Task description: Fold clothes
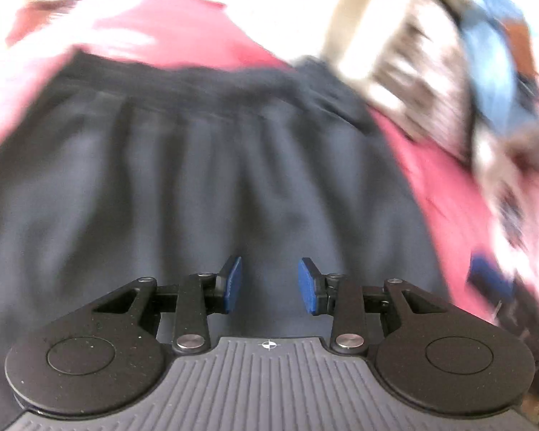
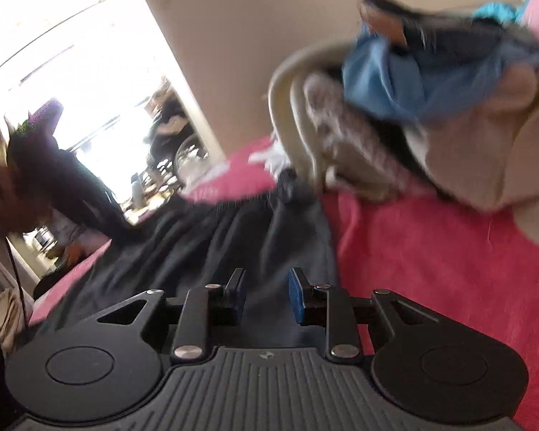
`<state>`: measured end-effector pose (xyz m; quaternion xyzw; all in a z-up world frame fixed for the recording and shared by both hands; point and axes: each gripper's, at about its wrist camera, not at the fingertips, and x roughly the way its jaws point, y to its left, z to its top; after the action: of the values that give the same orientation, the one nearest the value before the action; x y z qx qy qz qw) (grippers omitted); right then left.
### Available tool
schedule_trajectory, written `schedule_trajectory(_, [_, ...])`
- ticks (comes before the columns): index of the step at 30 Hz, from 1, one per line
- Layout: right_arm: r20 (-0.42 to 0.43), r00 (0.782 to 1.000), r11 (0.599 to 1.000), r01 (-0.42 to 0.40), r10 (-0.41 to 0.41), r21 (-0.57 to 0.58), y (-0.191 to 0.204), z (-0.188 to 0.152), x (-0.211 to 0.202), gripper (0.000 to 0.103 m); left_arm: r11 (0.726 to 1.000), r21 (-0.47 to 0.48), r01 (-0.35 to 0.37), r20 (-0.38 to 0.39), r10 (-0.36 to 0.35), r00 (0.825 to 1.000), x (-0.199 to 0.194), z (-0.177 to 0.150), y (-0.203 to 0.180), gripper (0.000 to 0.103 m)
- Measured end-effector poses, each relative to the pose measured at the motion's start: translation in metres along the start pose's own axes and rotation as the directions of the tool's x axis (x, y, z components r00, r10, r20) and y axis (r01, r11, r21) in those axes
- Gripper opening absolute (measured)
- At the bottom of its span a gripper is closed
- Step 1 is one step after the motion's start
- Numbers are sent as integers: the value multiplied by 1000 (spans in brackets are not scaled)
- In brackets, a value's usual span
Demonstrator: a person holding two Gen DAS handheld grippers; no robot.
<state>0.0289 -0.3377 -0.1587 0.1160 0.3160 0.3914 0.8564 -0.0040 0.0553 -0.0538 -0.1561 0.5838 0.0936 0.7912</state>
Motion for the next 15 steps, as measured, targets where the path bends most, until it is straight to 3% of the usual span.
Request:
schedule_trajectory(3, [39, 998, 989, -51, 46, 141, -34, 1, -3, 29, 975, -92, -204, 37, 208, 977, -52, 7, 8, 34])
schedule_trajectory(6, [70, 996, 975, -77, 63, 211, -54, 5, -11, 29, 917, -135, -375, 67, 386, 920, -113, 11, 4, 34])
schedule_trajectory(9, [104, 992, 982, -93, 76, 162, -56, 9, -19, 29, 875, -92, -476, 95, 483, 870, -155, 12, -15, 36])
schedule_trajectory(11, [138, 988, 980, -91, 67, 179, -57, 14, -22, 29, 860, -19, -510, 150, 507, 849, -161, 10, -29, 42])
schedule_trajectory(13, [180, 983, 982, -76, 45, 172, -54, 19, -30, 29, 878, 18, -478, 208, 464, 861, -152, 7, -29, 43])
schedule_trajectory(15, [215, 977, 990, -36, 6, 133, -43, 24, -39, 29, 922, 20, -388, 246, 371, 895, -131, 3, -26, 43])
